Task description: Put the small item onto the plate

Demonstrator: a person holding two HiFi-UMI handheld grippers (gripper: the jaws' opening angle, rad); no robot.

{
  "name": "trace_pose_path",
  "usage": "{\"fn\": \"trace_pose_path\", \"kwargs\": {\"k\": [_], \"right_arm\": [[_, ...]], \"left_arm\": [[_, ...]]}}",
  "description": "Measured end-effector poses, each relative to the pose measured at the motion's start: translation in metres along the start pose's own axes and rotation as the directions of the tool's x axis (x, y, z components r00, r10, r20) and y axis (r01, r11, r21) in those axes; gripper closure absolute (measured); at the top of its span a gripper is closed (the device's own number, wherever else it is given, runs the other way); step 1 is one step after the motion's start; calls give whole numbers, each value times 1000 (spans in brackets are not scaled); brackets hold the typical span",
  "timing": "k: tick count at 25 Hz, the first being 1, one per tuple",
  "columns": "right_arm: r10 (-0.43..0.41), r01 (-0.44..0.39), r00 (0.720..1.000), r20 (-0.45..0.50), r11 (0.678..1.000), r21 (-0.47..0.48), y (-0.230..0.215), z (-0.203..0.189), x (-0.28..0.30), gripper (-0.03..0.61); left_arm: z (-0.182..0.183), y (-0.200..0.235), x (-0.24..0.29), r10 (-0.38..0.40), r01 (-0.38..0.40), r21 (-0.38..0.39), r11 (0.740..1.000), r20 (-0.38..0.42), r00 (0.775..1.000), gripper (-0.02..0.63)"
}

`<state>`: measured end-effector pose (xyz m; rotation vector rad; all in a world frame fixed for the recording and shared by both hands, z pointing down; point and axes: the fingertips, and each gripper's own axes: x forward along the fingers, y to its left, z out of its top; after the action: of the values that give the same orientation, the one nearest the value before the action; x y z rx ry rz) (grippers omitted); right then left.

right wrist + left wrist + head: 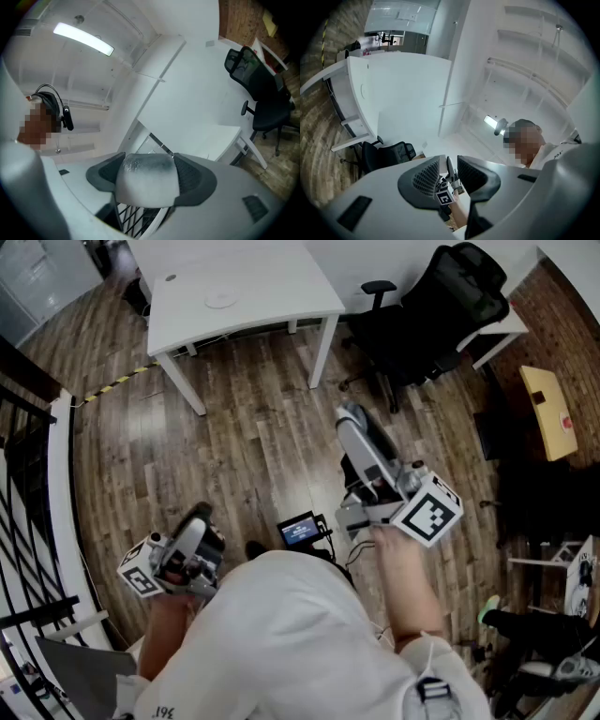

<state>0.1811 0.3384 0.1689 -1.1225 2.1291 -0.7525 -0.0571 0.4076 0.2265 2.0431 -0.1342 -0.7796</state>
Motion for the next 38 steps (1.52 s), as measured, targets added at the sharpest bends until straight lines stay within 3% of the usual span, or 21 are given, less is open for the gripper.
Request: {"fn": "trace_pose_path", "kwargs": {"k": [7, 14, 21, 38], "right_arm": [[69, -69, 998, -2, 998, 0, -2, 2, 15, 261], [57, -56, 998, -31, 998, 21, -5, -13, 12, 261], [37, -35, 998, -53, 999, 28, -13, -20, 8, 261], [48, -47, 991, -121, 999, 12, -7, -37, 17, 261]], "left_arm": [[10, 7, 13, -37, 37, 58, 998, 1, 999, 503], [3, 9, 11, -22, 22, 44, 999, 12, 1000, 503], [-8, 25, 12, 38, -37, 20, 999, -25, 999, 503], [-8, 25, 5, 68, -68, 29, 997, -7, 998, 503]]}}
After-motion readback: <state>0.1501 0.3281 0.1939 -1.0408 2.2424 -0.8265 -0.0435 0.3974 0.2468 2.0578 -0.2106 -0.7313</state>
